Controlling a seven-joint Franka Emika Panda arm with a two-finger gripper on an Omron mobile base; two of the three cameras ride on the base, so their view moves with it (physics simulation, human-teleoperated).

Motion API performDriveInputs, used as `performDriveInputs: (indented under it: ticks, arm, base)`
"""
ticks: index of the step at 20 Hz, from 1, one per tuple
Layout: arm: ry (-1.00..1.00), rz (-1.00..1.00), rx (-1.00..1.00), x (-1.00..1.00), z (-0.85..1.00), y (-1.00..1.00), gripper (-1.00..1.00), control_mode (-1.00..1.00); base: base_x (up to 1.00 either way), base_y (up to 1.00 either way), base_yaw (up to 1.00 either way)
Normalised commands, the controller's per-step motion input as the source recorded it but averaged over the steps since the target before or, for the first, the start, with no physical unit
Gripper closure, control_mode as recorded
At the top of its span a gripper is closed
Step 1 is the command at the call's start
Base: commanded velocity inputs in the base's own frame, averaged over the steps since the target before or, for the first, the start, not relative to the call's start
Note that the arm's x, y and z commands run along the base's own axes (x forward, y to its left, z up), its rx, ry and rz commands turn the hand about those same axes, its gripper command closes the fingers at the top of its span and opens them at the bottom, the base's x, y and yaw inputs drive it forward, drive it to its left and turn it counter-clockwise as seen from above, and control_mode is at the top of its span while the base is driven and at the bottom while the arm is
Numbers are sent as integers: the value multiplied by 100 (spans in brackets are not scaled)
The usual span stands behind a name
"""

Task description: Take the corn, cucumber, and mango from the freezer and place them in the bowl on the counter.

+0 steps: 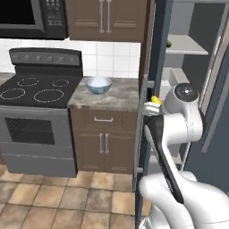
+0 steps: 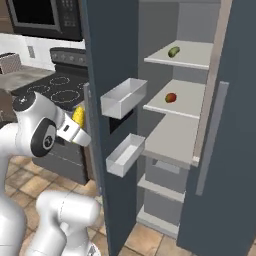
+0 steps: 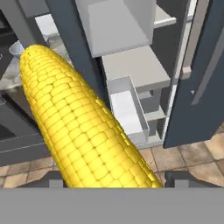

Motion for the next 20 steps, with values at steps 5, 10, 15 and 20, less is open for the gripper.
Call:
performDriveInputs:
  ticks: [5, 10, 15, 20]
  arm:
    - [0, 0, 0, 0, 0, 0, 100, 100]
    - [0, 0, 0, 0, 0, 0, 100, 100]
    - [0, 0, 0, 0, 0, 0, 100, 100]
    - [0, 0, 0, 0, 0, 0, 100, 100]
  base:
    - [51, 100, 35]
    - [100, 99, -3]
    - [100, 91, -31]
    - [76, 96, -33]
